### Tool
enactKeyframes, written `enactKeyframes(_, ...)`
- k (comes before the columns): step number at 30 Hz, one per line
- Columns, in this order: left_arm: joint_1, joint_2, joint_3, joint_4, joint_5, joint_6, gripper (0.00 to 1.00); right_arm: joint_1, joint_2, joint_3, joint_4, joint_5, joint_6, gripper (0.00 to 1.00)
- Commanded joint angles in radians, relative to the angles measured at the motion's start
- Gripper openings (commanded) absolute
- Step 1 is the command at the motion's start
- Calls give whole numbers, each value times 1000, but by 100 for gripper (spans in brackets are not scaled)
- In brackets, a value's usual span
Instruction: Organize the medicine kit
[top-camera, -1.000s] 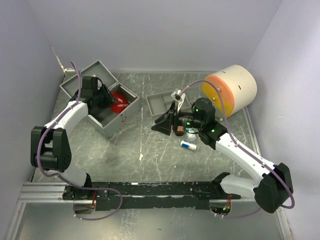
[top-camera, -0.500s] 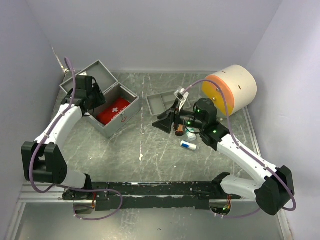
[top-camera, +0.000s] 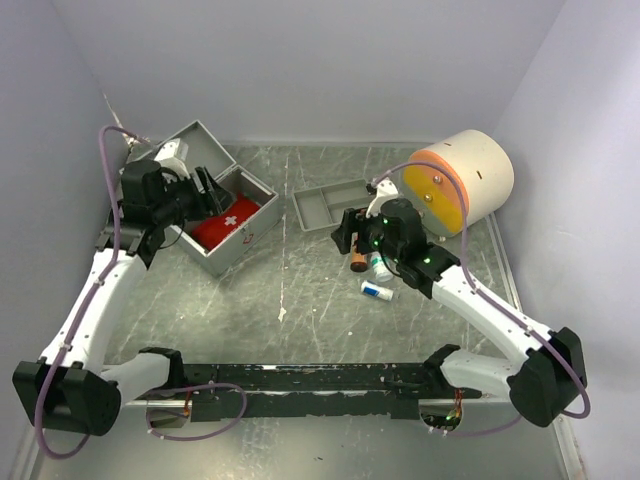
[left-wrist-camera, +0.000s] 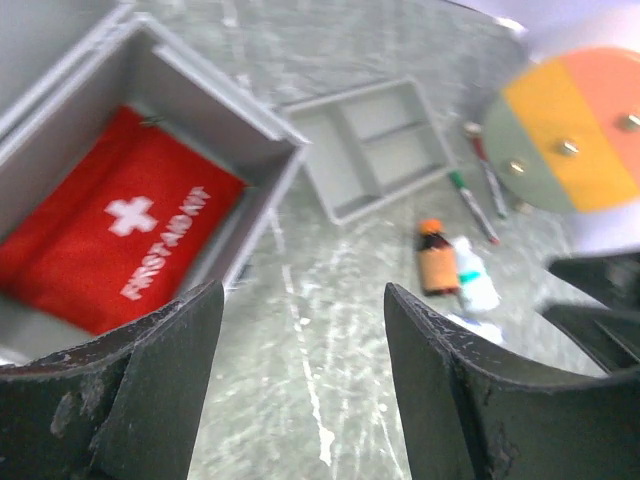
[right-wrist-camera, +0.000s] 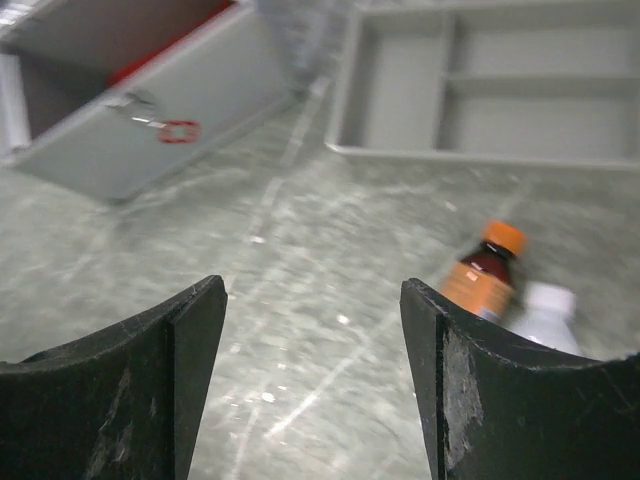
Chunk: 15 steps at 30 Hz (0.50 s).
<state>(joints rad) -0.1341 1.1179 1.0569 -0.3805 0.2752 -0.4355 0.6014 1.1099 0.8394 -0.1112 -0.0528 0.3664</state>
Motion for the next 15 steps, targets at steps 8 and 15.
enactKeyframes(8, -223, -27, -174, 297, 308, 30, 70, -8, 199, 39, -224, 379, 175, 66)
enactKeyframes(15, -298, -127, -249, 242, 222, 114, 69, -10, 376, 106, -231, 466, 267, 64)
